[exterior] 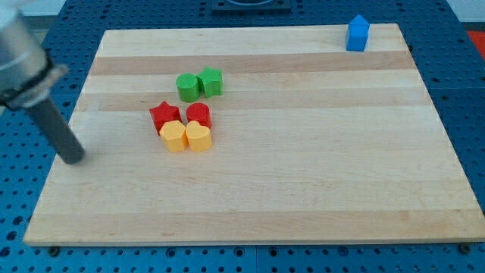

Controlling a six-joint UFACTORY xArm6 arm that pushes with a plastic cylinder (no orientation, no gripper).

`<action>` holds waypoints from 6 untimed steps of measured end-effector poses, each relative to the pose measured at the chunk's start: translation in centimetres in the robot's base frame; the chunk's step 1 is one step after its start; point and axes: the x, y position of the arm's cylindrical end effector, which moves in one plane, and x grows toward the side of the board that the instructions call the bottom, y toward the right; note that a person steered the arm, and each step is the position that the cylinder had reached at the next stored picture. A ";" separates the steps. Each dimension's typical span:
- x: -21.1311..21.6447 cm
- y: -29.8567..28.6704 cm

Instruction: Move the red blocks to the center of the board

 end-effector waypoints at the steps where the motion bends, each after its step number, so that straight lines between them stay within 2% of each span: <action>1: -4.2 0.8; 2: -5.5 5.9; 5: -6.0 27.0; 6: -6.9 31.4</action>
